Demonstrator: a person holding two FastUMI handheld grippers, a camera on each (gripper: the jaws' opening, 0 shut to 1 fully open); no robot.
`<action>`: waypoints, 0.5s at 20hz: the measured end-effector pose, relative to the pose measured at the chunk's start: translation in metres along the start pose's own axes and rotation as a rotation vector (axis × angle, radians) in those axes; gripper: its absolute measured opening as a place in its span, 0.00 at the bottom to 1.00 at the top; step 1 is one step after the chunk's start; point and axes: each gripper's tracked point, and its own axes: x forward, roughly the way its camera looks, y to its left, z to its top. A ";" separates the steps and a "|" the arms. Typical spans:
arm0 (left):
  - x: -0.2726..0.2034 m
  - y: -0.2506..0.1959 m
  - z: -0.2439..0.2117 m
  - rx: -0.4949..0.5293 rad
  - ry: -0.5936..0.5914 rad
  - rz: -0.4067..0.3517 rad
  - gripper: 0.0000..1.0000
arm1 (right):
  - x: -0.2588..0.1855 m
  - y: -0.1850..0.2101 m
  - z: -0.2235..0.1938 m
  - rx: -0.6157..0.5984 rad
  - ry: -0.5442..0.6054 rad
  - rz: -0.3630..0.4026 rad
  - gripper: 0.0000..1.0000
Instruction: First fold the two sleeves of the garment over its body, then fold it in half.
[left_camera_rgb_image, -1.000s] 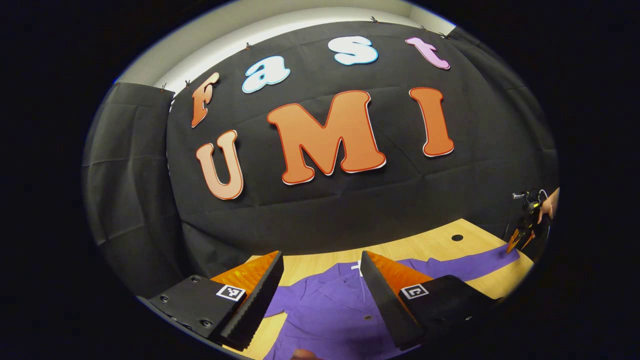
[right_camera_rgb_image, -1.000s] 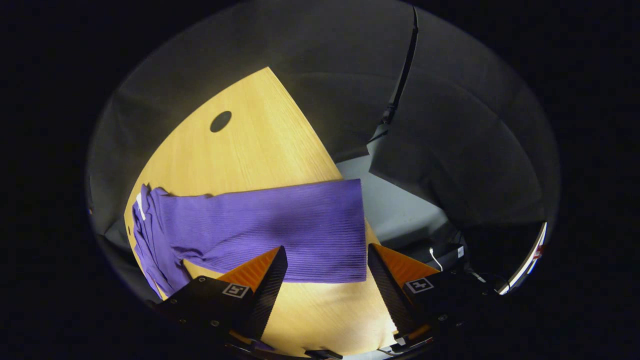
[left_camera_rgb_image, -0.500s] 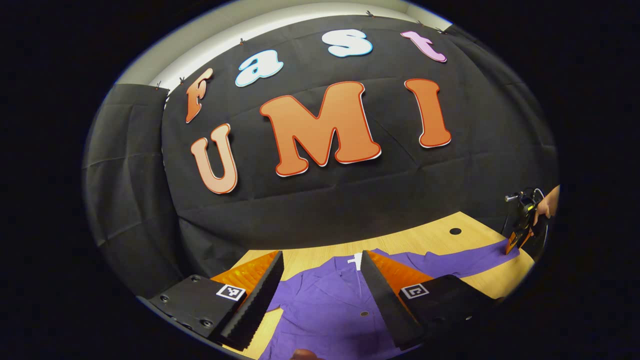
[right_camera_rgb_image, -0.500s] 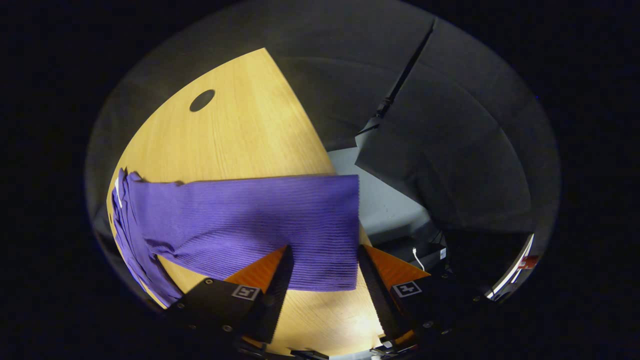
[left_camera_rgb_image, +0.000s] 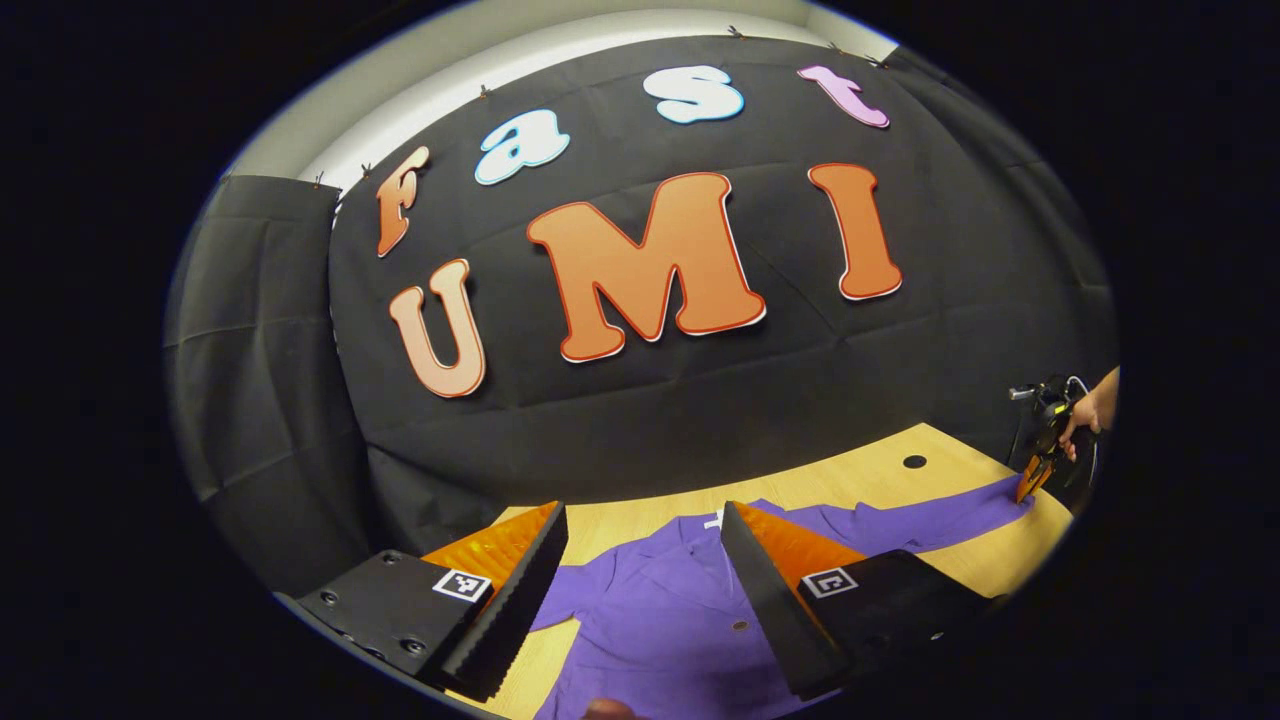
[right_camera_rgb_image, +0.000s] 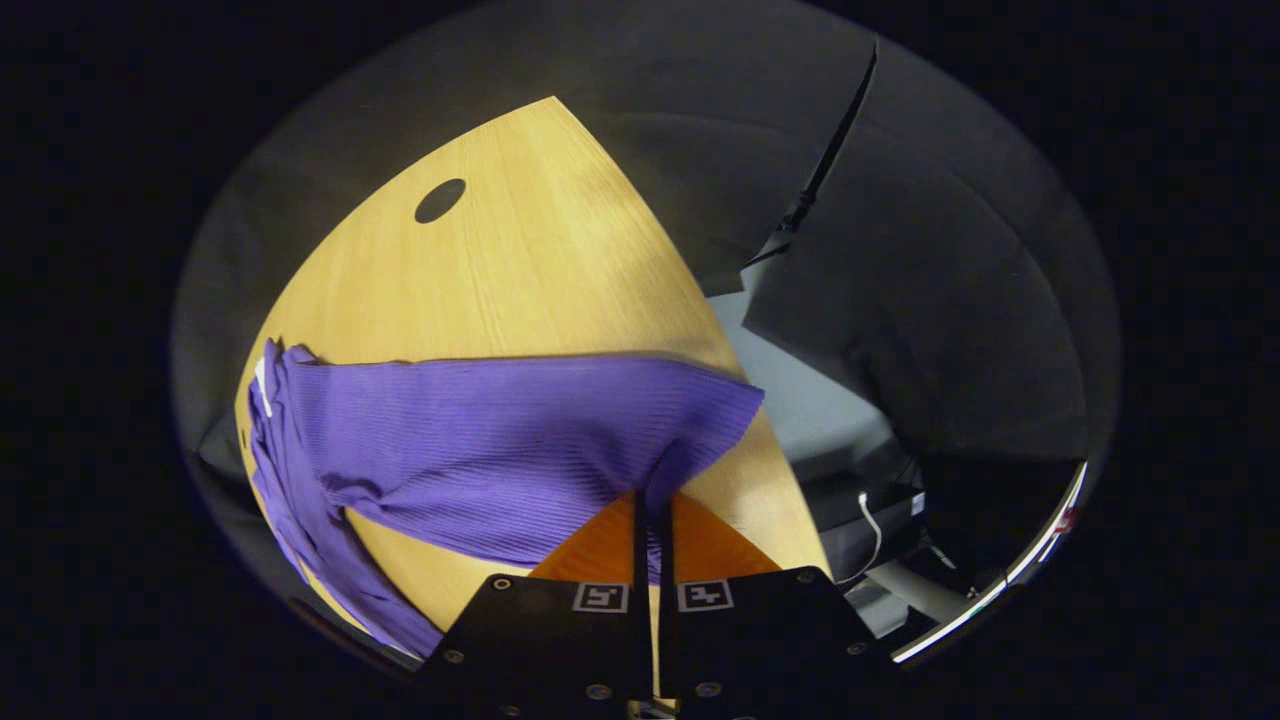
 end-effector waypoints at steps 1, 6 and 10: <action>-0.003 0.003 0.000 -0.005 -0.003 0.006 0.96 | -0.005 0.000 0.005 -0.004 -0.022 -0.003 0.04; -0.013 0.034 -0.006 -0.031 -0.007 0.002 0.97 | -0.058 0.043 0.014 -0.001 -0.118 0.073 0.04; -0.014 0.063 -0.010 -0.044 -0.029 -0.020 0.96 | -0.104 0.092 0.011 -0.042 -0.189 0.126 0.03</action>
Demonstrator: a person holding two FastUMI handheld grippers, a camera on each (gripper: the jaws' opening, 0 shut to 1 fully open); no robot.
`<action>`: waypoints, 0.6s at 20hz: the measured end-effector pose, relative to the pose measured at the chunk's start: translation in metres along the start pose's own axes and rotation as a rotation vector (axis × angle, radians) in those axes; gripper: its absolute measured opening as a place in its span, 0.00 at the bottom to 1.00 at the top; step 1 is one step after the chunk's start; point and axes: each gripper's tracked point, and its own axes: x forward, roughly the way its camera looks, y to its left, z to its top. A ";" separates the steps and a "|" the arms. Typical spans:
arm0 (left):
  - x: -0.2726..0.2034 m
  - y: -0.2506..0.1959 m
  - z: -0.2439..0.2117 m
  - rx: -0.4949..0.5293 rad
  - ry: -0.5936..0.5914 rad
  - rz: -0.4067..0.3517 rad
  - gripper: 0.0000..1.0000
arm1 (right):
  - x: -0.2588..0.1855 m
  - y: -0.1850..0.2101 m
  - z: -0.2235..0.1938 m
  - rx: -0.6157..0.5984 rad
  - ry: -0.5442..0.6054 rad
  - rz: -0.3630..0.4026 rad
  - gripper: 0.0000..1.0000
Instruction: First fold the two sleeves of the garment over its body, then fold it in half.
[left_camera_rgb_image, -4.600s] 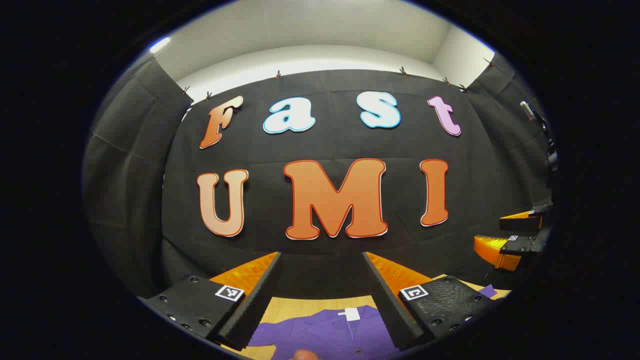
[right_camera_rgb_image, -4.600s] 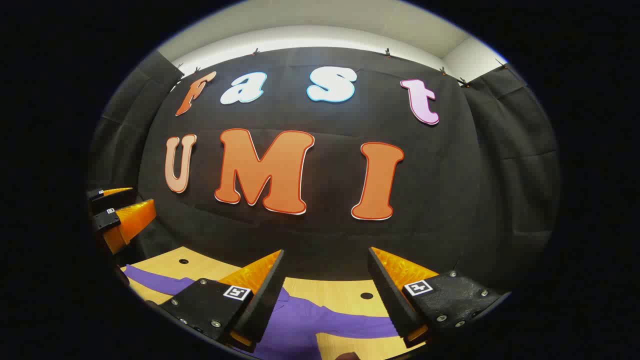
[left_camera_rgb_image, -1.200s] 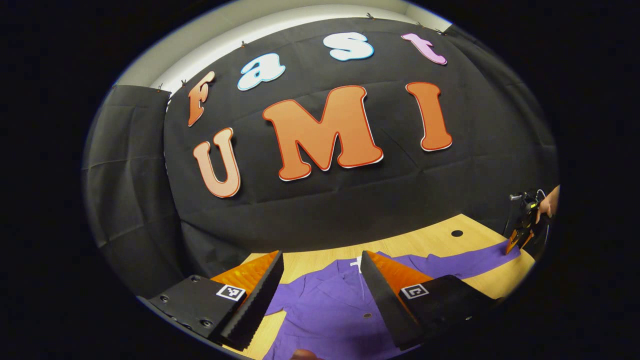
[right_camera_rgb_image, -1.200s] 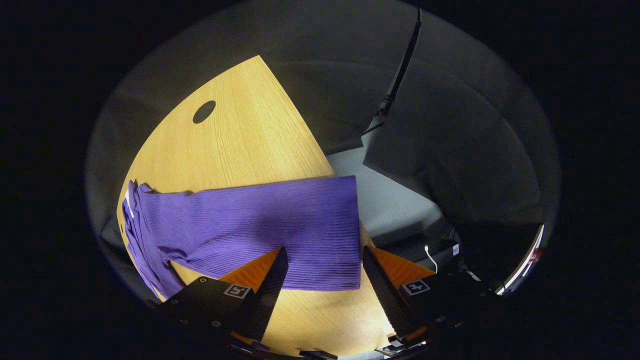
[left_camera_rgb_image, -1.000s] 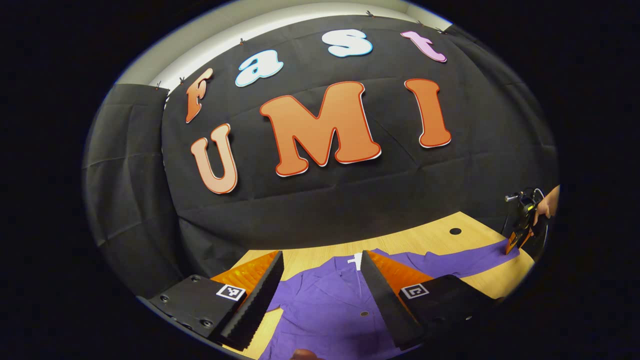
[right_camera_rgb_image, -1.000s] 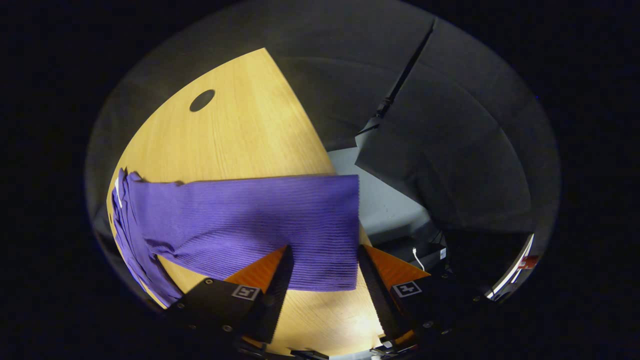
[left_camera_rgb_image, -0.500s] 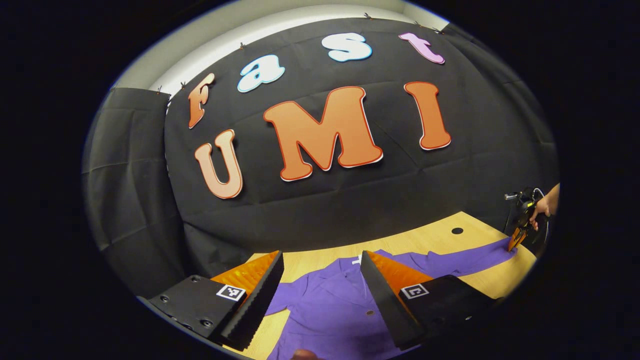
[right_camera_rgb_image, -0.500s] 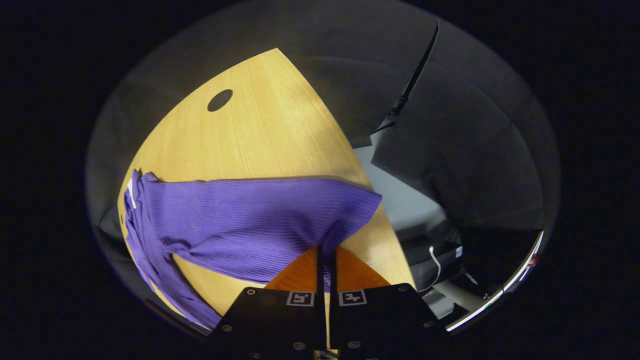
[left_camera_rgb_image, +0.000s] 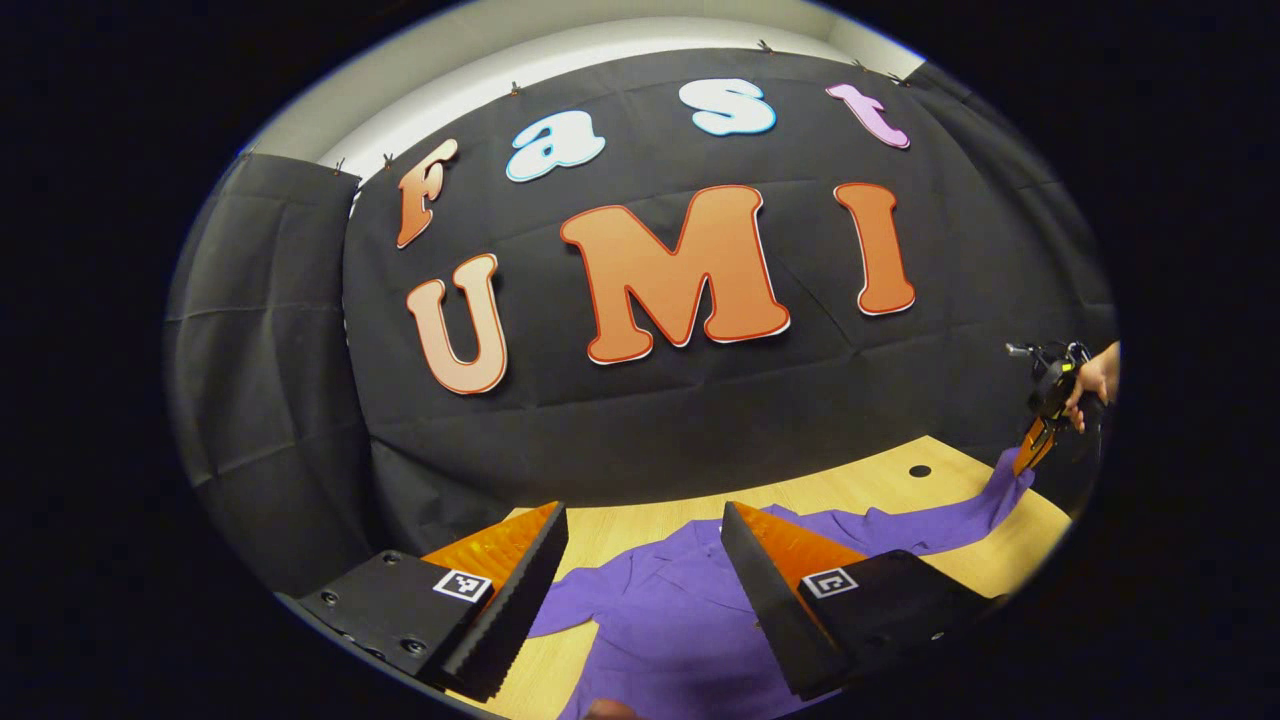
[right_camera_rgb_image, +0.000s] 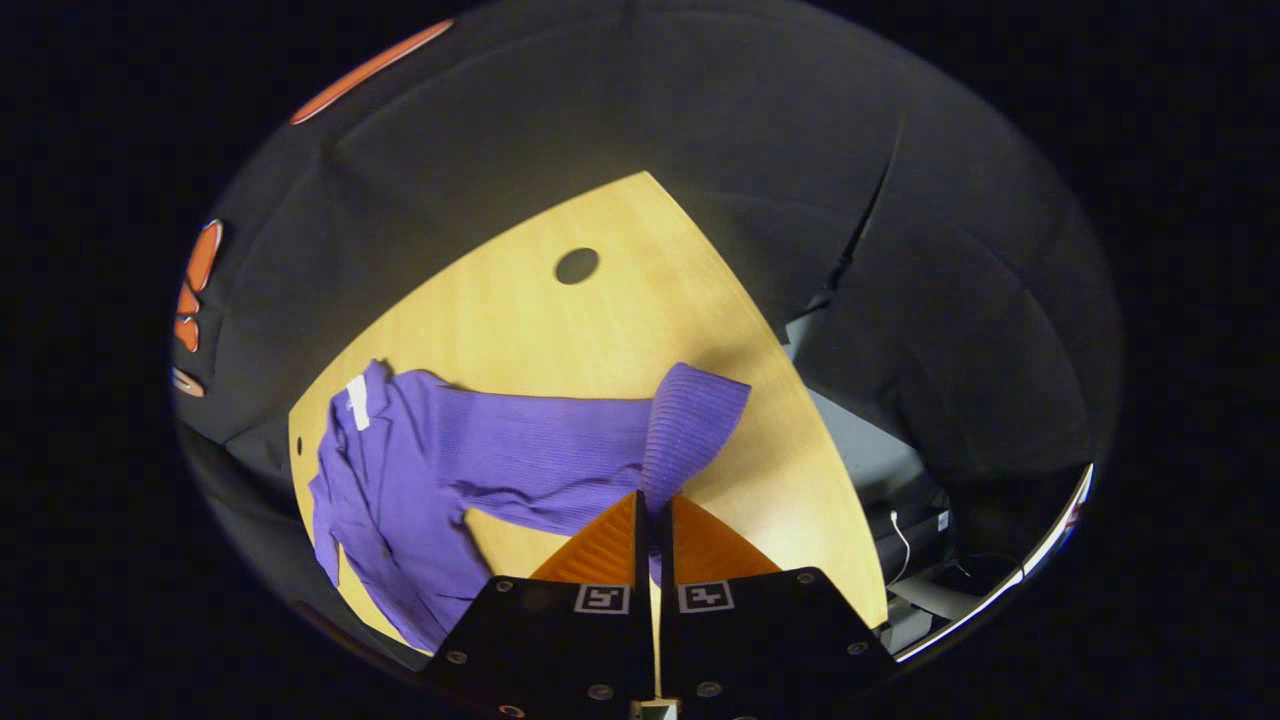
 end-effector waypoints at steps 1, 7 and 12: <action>0.001 0.011 -0.002 0.002 -0.002 0.000 0.96 | -0.009 0.015 0.000 -0.013 -0.015 0.011 0.03; -0.001 0.089 -0.018 -0.022 -0.013 0.013 0.96 | -0.065 0.110 0.001 -0.092 -0.084 0.050 0.03; -0.006 0.161 -0.051 -0.038 0.023 0.056 0.96 | -0.088 0.205 -0.006 -0.186 -0.118 0.094 0.03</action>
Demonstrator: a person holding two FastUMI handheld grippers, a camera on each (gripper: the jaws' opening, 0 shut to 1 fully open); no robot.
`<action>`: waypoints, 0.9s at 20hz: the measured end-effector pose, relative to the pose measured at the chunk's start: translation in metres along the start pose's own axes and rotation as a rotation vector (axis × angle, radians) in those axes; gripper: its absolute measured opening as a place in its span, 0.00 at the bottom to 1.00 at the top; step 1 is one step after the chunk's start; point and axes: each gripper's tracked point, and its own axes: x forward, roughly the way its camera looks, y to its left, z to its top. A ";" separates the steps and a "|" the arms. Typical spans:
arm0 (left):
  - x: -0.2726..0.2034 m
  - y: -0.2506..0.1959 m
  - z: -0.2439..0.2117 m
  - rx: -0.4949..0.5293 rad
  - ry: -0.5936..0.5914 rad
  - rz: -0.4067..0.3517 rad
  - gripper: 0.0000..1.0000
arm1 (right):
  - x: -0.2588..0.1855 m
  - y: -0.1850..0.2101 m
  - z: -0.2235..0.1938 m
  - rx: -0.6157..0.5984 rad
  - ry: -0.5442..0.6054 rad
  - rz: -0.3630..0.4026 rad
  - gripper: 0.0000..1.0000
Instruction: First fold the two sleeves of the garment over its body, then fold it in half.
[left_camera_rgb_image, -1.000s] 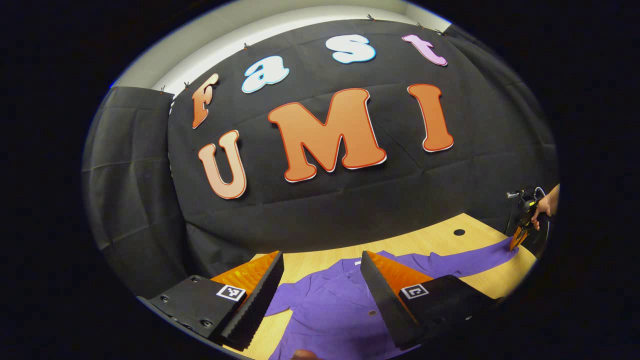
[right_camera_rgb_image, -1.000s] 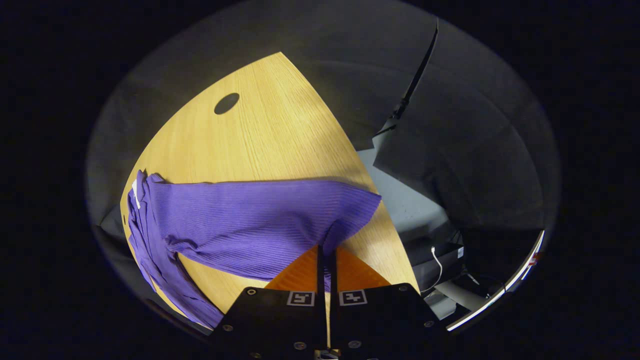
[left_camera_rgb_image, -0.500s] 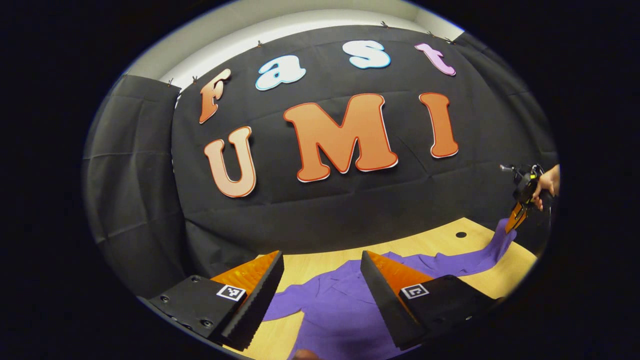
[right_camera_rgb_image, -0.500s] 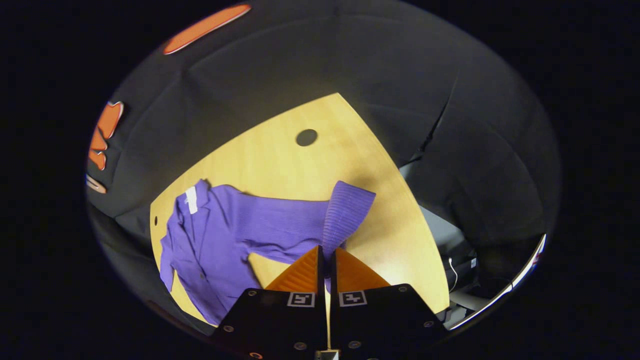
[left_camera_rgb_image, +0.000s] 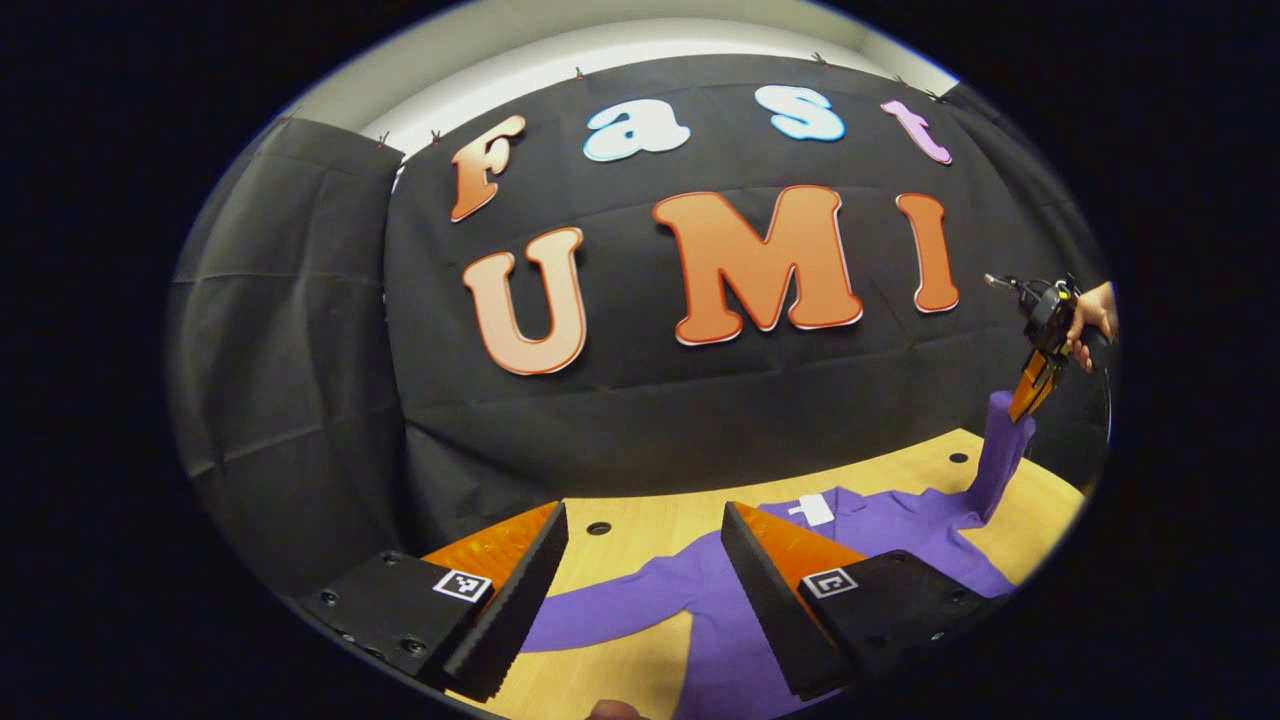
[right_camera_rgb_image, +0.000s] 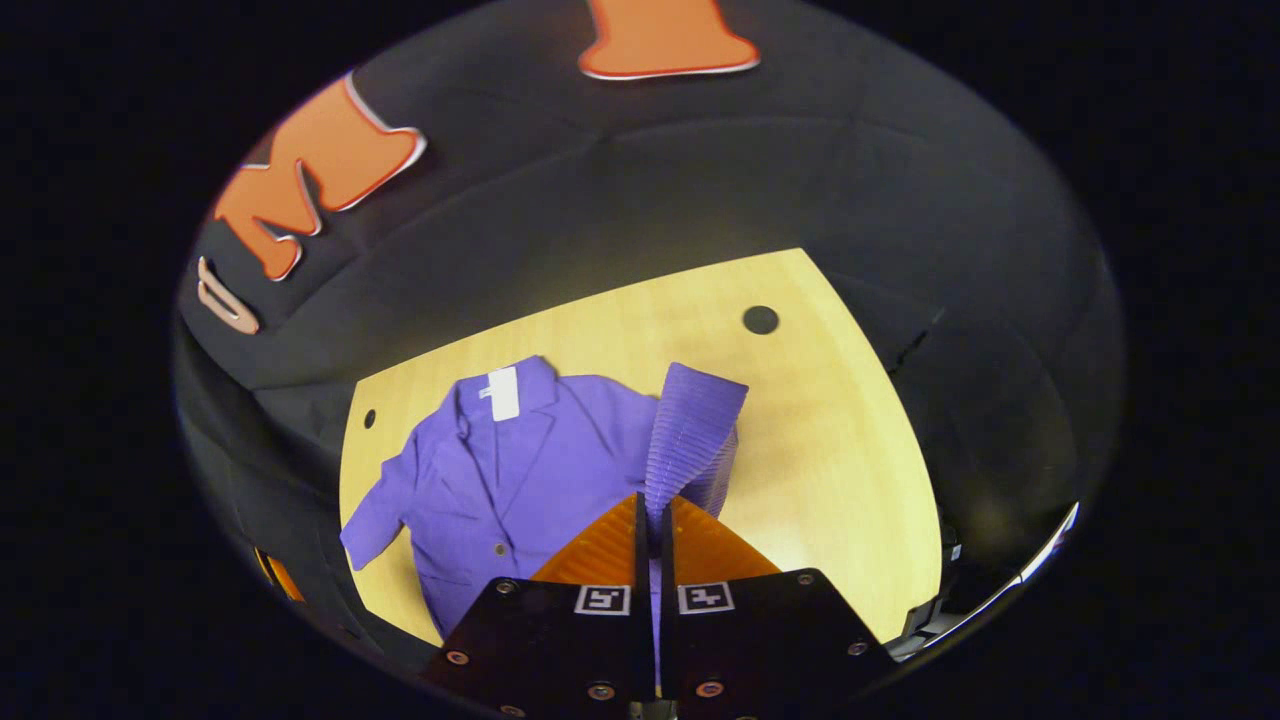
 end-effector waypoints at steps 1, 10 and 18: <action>0.000 0.015 -0.006 0.000 0.008 0.015 0.96 | -0.001 0.017 0.002 -0.018 -0.001 0.009 0.03; -0.002 0.123 -0.048 -0.016 0.073 0.144 0.96 | 0.012 0.179 0.001 -0.189 0.017 0.127 0.03; 0.004 0.186 -0.074 -0.027 0.113 0.206 0.96 | 0.024 0.291 -0.017 -0.307 0.049 0.208 0.03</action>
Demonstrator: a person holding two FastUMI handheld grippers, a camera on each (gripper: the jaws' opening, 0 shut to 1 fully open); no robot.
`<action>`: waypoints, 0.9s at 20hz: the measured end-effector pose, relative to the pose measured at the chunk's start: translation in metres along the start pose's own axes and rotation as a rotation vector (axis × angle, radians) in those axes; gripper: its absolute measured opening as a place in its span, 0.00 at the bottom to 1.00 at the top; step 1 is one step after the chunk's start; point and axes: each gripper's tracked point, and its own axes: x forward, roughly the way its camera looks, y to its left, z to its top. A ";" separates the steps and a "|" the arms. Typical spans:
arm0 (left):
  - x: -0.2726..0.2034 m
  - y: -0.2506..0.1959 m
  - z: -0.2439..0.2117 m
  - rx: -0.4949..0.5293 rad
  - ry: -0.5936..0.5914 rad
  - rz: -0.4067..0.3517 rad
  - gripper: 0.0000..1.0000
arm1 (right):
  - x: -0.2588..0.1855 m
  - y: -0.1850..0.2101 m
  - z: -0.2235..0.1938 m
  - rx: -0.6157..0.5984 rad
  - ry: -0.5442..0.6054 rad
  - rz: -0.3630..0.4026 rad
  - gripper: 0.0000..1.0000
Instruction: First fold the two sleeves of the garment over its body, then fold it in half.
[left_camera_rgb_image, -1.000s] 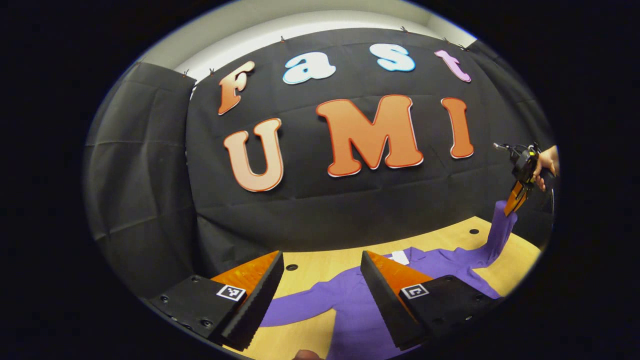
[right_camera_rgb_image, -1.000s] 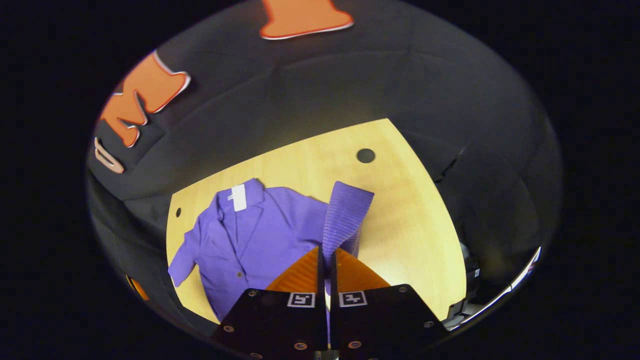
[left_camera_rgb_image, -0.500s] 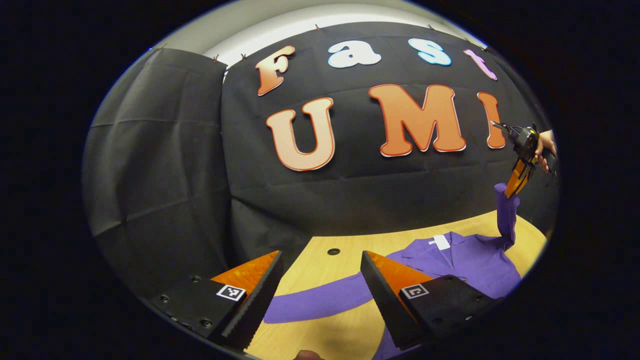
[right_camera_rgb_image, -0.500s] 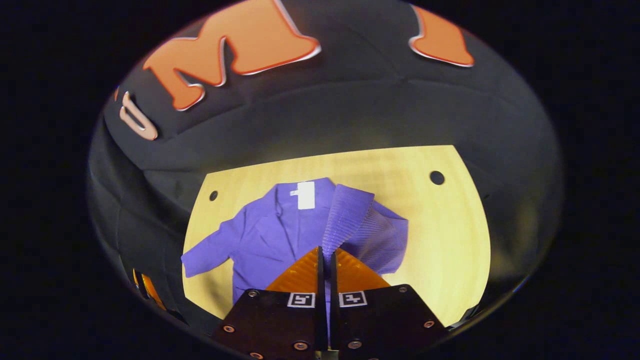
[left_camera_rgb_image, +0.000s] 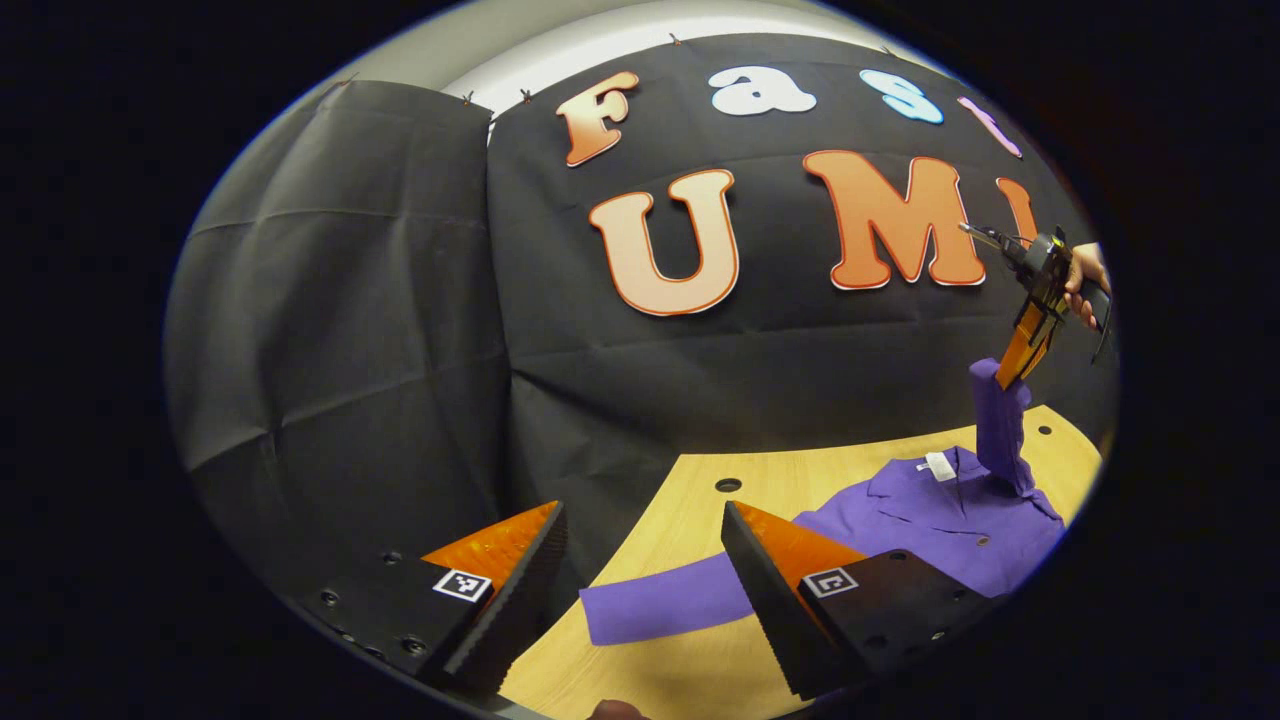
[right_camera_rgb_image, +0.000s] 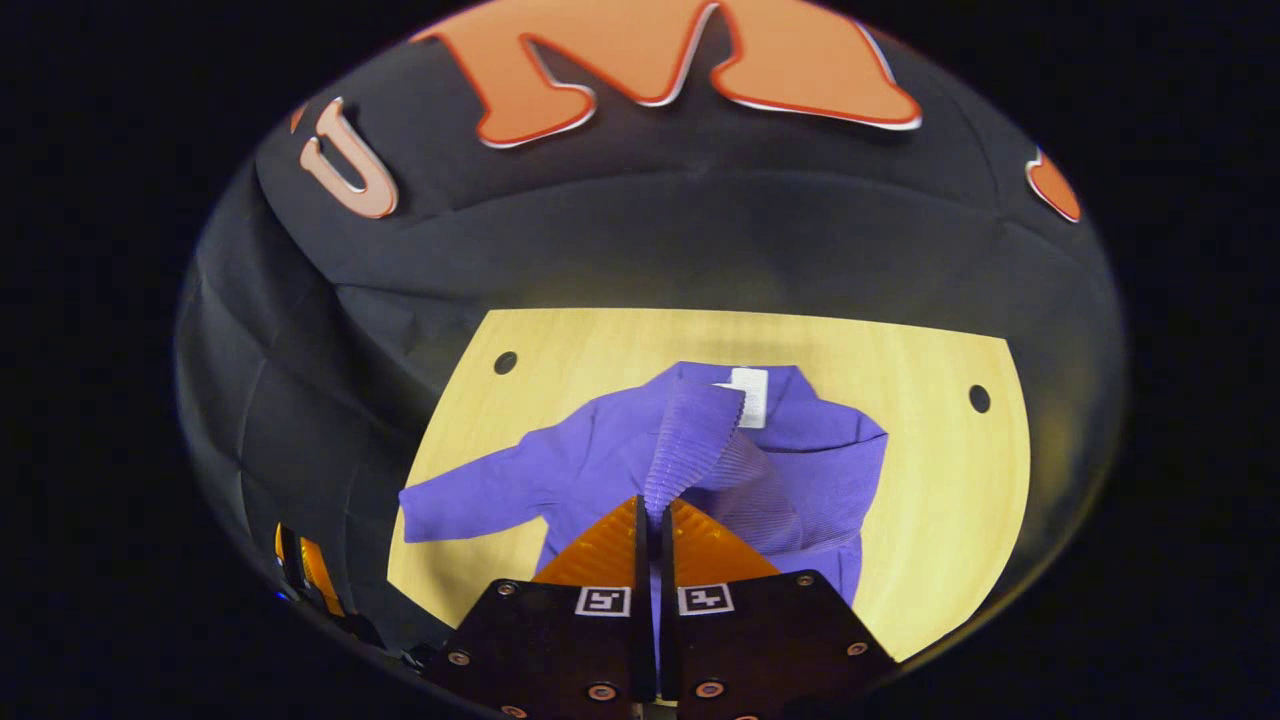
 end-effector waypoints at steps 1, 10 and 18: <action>0.003 0.006 -0.002 0.001 0.005 0.004 0.97 | 0.005 0.011 0.001 -0.008 0.006 0.010 0.03; 0.045 0.034 -0.033 -0.039 0.092 0.011 0.97 | 0.015 0.063 0.001 -0.022 -0.037 0.102 0.40; 0.103 0.034 -0.091 -0.188 0.380 -0.049 0.97 | -0.062 0.030 0.046 0.073 -0.398 0.117 0.97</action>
